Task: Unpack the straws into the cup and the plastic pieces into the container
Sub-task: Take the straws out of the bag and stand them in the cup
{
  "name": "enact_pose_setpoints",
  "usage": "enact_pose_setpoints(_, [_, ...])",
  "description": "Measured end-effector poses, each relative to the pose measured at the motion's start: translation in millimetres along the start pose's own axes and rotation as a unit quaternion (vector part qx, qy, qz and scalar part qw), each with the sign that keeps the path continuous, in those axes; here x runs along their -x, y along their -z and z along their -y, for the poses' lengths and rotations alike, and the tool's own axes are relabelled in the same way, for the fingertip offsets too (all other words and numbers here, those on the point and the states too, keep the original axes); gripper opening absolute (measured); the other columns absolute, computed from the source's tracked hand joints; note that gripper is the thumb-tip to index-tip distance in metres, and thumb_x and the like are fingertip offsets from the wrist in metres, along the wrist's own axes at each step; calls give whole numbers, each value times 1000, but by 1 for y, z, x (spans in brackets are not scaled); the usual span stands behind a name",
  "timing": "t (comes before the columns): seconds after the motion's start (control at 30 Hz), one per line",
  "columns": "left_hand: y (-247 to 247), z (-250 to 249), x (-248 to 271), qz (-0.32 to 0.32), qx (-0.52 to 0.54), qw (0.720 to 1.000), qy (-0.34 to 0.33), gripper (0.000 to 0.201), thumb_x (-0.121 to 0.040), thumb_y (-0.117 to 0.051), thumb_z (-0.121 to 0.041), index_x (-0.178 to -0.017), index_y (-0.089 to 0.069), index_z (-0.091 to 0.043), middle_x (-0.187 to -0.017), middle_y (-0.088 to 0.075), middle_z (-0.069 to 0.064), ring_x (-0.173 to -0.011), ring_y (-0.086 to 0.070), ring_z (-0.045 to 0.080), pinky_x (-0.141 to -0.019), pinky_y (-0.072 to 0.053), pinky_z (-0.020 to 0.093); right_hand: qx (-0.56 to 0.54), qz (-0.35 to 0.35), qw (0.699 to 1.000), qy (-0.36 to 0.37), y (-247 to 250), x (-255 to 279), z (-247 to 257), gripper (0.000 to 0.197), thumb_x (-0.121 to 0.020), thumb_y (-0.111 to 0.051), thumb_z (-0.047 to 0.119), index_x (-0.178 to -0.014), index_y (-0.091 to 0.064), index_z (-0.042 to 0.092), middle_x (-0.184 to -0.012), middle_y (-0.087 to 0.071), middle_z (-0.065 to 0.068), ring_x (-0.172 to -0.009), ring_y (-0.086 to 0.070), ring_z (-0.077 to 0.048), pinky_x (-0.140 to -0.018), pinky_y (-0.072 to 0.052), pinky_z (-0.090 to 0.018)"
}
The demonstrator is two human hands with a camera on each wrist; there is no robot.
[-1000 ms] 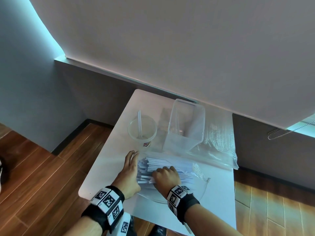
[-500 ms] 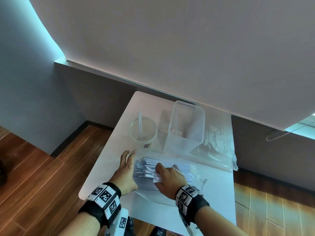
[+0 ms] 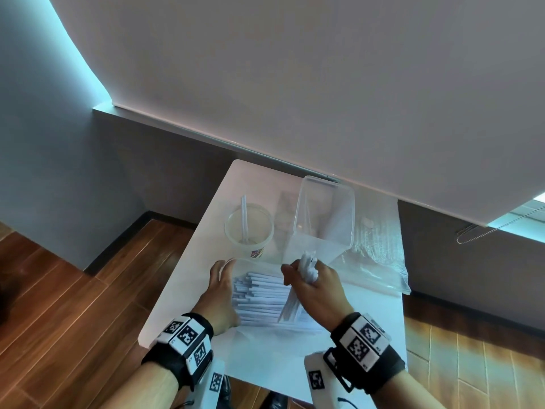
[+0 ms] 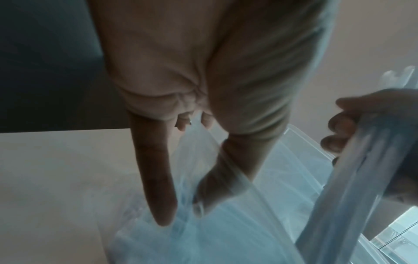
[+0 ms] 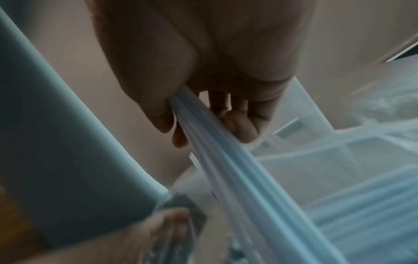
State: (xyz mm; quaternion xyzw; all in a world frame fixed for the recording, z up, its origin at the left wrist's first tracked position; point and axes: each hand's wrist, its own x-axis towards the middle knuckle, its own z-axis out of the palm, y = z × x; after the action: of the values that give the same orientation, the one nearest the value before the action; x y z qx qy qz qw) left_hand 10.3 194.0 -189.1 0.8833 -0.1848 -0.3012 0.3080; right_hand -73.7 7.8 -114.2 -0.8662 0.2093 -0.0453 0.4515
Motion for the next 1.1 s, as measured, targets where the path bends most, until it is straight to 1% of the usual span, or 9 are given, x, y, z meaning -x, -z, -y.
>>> enact_pose_setpoints(0.1, [0,2,-1,0,-2,1000,-5,124,-63,-83,2,-151,1,-20,-151,-3,-2,-130,-41,21,-101,-45,26,83,62,993,-63,-18,2,-22,27,-78,-65,40,-66,-59,17,-68,-63,4,-62,-58,-8,-62,-49,-21])
enact_pose_setpoints(0.17, [-1,3,-1,-3,-8,1000,-20,119,-65,-81,3,-150,-1,-20,-149,-5,-1,-127,-44,21,-94,-44,20,124,106,982,-93,-28,4,-32,28,-73,-62,42,-69,-56,15,-72,-63,0,-64,-58,-14,-63,-52,-30])
enact_pose_setpoints(0.27, [-1,4,-1,0,-18,999,-40,118,-65,-82,1,-150,-2,-21,-148,-7,1,-129,-41,21,-95,-45,22,129,119,979,-104,-27,5,-29,27,-75,-64,29,-61,-46,15,-68,-56,-2,-58,-48,-16,-54,-39,-25])
enact_pose_setpoints(0.4, [-2,8,-1,6,-24,999,-35,123,-65,-85,-3,-150,1,-25,-149,-5,-3,-127,-44,22,-96,-53,31,114,73,990,-42,-27,4,-24,28,-67,-54,38,-59,-42,15,-55,-43,4,-50,-39,-11,-49,-32,-18])
enact_pose_setpoints(0.53, [-3,14,1,4,-11,998,-62,116,-63,-80,3,-147,-5,-28,-143,-11,-6,-124,-44,20,-92,-55,31,228,135,964,-22,-40,12,-19,28,-80,-57,29,-63,-39,18,-75,-52,-3,-71,-54,-23,-66,-44,-31])
enact_pose_setpoints(0.67, [-2,16,1,9,-4,997,-70,115,-64,-80,2,-149,-6,-24,-145,-13,-2,-126,-43,20,-97,-52,34,307,129,941,64,-50,17,-9,14,-88,-52,26,-80,-47,16,-96,-60,-8,-92,-58,-29,-70,-40,-33])
enact_pose_setpoints(0.83, [0,21,0,10,-28,996,-87,124,-64,-85,-7,-151,3,-21,-147,-7,-1,-132,-38,20,-104,-45,29,403,215,887,70,-81,18,-17,23,-91,-49,12,-113,-58,16,-114,-62,-8,-104,-61,-33,-87,-46,-38])
enact_pose_setpoints(0.93, [-2,23,0,10,-28,996,-87,127,-65,-86,-7,-151,6,-25,-148,-5,-4,-134,-37,19,-104,-44,25,416,261,868,75,-96,18,-32,32,-93,-48,7,-121,-57,18,-119,-60,-9,-108,-60,-33,-93,-42,-40])
enact_pose_setpoints(1.1, [-2,25,4,19,-36,996,-80,124,-65,-77,4,-151,5,-29,-150,-3,-6,-131,-42,23,-99,-50,29,425,284,856,74,-102,13,-44,30,-91,-59,15,-122,-59,13,-118,-61,-12,-108,-60,-37,-89,-47,-43])
